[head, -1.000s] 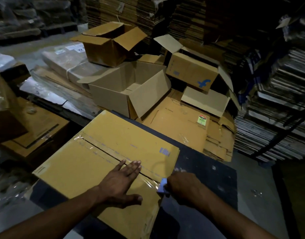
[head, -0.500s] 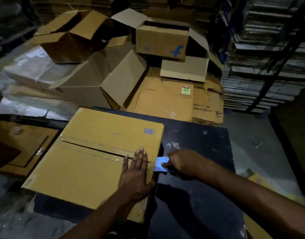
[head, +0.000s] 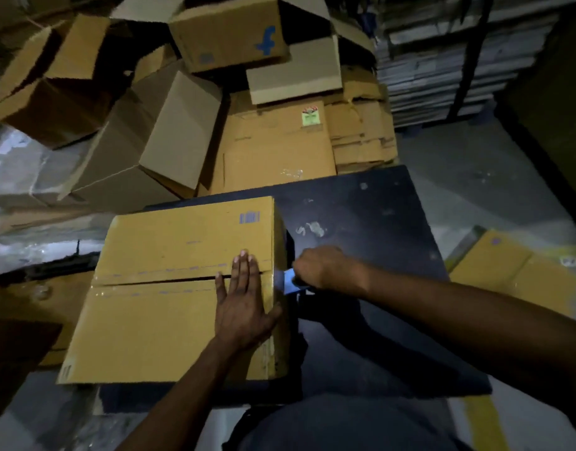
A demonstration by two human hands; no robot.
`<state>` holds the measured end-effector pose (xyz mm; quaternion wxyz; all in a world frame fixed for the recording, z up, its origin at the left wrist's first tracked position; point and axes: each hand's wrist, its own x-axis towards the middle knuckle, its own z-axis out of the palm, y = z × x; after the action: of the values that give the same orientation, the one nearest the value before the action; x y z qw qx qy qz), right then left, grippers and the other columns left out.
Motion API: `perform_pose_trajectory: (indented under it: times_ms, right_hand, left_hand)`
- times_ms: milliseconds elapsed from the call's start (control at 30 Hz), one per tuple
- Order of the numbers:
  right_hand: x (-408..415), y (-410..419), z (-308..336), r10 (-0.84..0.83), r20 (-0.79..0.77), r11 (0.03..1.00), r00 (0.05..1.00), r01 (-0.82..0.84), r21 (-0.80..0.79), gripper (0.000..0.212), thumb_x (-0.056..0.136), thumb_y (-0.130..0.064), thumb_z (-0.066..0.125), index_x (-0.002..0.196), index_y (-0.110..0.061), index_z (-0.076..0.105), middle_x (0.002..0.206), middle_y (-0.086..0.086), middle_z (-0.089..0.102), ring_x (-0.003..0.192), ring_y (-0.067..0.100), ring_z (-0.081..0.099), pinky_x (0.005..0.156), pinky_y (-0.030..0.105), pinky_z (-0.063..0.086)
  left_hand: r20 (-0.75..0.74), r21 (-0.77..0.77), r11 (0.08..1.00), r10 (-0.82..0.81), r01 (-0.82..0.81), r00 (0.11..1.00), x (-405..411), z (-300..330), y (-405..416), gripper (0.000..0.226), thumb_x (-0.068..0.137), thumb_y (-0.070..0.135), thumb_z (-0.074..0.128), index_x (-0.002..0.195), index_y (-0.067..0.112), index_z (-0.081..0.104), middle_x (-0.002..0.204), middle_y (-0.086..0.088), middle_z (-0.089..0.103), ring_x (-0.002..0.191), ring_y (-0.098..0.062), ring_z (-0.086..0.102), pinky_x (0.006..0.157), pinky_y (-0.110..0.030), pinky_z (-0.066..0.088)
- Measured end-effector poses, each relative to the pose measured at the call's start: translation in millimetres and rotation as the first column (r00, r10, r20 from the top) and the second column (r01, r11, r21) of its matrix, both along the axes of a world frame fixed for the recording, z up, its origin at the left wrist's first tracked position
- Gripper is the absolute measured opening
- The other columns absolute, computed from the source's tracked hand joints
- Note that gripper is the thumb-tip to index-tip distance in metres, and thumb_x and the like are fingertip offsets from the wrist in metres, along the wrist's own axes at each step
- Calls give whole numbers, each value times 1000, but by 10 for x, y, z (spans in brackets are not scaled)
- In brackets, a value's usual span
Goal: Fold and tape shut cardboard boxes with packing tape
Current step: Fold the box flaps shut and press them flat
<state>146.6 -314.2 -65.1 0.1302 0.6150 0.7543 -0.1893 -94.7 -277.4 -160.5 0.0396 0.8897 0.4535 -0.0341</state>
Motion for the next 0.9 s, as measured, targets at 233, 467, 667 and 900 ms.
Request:
perform_pose_trajectory:
  times_ms: [233,467,667,900]
  right_hand:
    - [-288,158,68,117,202,986,972,-139,95,16,105,-26,64,119,-25,72,119,-2,71,104,27,70,78,39,55]
    - [-350,-127,-539,223,373,970,900,-170,-172,39,107,-28,56,146,-24,60,154,6,55,140,38,53,99,54,50]
    - [603,-164,-731,-192,-164,945,968,137,-297,48,91,-24,76,137,-35,71,129,3,72,95,21,64,79,30,48]
    - [961,-166,-1361,-454,-284,889,845,404,-217,58,82,-32,64,139,-40,65,127,-4,72,110,25,65,93,46,58]
  left_hand:
    - [-34,-7,1000,-28,28,999,2,-26,-1,109,100,81,29,173,13,-15,182,-4,-22,168,-25,-18,132,-69,4]
    - [-53,-53,998,-20,18,998,9,39,-12,110,98,79,30,173,14,-15,181,-3,-25,168,-23,-22,133,-67,3]
    - [-72,-72,997,-21,15,997,37,46,-30,112,93,75,34,173,14,-16,180,-4,-28,166,-23,-26,133,-66,0]
    - [-71,-95,995,-16,10,997,27,91,-29,111,94,76,32,173,14,-16,180,-3,-28,166,-22,-25,133,-67,2]
